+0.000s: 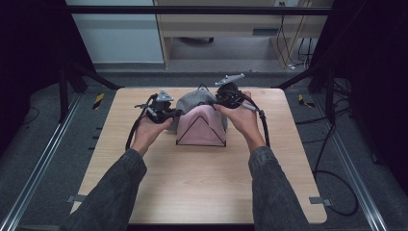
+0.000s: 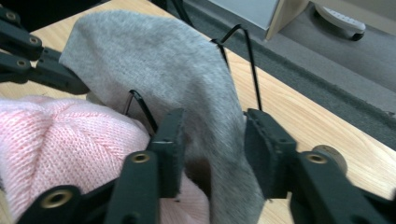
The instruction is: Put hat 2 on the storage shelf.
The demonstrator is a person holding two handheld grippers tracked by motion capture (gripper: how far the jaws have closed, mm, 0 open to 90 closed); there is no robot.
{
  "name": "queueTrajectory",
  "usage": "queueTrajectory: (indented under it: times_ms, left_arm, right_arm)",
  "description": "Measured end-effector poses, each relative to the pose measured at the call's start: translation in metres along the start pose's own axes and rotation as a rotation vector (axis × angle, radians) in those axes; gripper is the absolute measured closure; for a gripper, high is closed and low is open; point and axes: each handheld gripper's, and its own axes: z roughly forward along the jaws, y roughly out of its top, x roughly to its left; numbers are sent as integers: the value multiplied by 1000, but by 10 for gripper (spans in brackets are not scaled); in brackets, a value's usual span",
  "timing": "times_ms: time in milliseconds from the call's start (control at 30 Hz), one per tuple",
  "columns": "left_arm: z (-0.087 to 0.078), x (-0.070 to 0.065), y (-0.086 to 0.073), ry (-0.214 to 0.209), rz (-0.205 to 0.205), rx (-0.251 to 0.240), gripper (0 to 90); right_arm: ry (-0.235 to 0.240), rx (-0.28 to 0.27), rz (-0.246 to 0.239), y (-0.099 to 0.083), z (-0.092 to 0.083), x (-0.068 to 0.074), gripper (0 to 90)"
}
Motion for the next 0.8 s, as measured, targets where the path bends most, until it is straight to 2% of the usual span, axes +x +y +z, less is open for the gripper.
queueTrajectory:
  times_ms: [200,400,467,533,567,667,800]
  left_arm:
    - [2,0,-4,1,-9,10,853]
    - [2,-1,-6,3,-9,19,829]
    - [3,-1,-7,8,-21,22,811]
    - [4,-1,-7,15,-23,27,777]
    - [4,-2,-8,14,-38,13,772]
    - [2,-5,-8,24,-33,7,724]
    - [-2,-7,-6,43,-29,-1,616]
  right_arm:
    - [-23,-24,27,0,-11,-4,500]
    - [-38,-39,35,-2,-19,-6,493]
    - [-48,-38,46,-4,-22,-9,487]
    - [-51,-43,58,-6,-23,-11,470]
    - [-60,-42,55,-7,-24,-13,451]
    - [-71,-54,80,-10,-26,-15,430]
    - [-81,-54,87,-12,-30,-18,388]
